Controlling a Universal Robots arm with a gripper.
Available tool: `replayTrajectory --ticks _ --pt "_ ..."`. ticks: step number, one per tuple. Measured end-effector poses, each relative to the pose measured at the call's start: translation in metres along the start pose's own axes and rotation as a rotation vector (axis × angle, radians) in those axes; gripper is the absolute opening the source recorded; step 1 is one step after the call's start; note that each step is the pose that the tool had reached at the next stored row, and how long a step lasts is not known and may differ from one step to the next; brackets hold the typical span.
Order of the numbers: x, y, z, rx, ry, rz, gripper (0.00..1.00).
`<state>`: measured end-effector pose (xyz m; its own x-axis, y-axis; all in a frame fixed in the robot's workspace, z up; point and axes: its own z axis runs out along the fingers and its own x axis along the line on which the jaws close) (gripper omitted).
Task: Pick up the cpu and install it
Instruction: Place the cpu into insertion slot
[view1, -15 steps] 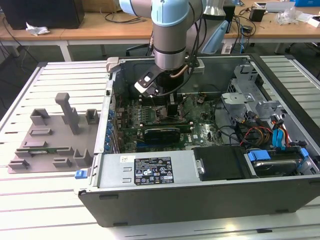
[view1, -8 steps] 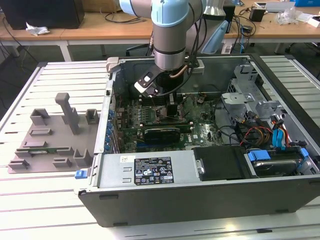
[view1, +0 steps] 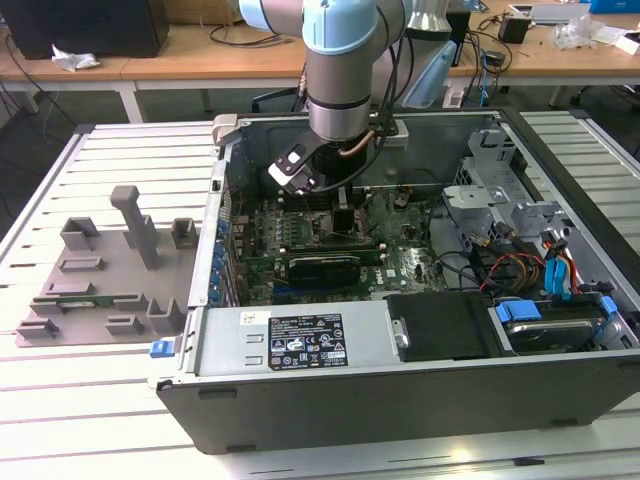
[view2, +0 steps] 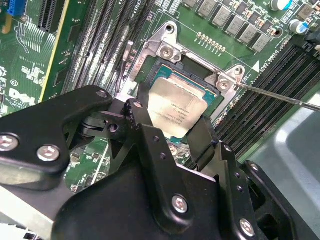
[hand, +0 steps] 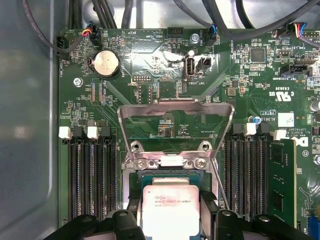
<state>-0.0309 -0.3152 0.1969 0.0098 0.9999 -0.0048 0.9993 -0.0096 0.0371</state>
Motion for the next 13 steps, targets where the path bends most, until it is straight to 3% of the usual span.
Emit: replayTrajectory --ticks 13 --pt "0.0002 0.0004 0.0003 -0.0005 0.0007 0.0 0.55"
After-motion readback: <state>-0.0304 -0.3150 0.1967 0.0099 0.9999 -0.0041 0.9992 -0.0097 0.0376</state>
